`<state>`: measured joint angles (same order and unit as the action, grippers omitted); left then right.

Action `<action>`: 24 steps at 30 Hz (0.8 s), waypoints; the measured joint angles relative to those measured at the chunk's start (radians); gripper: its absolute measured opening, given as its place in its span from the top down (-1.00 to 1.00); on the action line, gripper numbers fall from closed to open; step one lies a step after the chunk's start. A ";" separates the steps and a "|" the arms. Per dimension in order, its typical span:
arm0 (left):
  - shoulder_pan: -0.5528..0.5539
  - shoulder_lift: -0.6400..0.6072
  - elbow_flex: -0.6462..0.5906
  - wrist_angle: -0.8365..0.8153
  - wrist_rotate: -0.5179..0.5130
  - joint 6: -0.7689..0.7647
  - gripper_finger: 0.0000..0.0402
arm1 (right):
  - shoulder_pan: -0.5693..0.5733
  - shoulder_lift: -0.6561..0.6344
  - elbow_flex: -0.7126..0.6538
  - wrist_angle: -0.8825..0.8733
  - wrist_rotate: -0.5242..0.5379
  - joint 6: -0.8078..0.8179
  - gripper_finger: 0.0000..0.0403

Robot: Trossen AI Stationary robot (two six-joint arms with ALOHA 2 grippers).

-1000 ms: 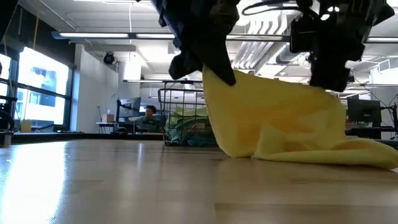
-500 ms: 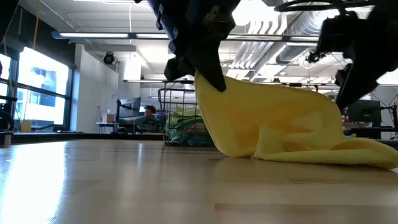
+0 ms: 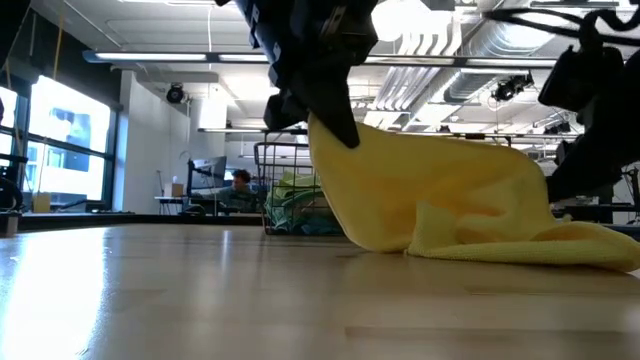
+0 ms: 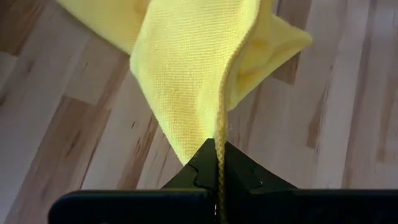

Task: Fold microfiber towels
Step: Fold the yellow towel

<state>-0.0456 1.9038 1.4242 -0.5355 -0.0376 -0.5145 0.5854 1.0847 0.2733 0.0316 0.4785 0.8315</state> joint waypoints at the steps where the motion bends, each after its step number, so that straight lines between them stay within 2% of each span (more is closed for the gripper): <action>1: 0.002 0.000 0.000 -0.010 0.000 -0.003 1.00 | 0.000 0.000 -0.010 0.006 0.004 0.005 0.05; 10: 0.022 0.000 0.000 -0.069 -0.003 -0.007 1.00 | -0.002 0.017 -0.060 0.168 0.069 0.017 0.05; 19: 0.033 0.000 0.000 -0.069 -0.004 -0.006 1.00 | 0.031 0.156 -0.059 0.339 0.070 0.035 0.05; 24: 0.033 0.000 0.000 -0.070 -0.003 -0.006 1.00 | 0.064 0.201 -0.059 0.349 0.049 0.103 0.05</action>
<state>-0.0124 1.9038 1.4242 -0.6052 -0.0410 -0.5205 0.6497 1.2856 0.2138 0.3801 0.5272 0.9342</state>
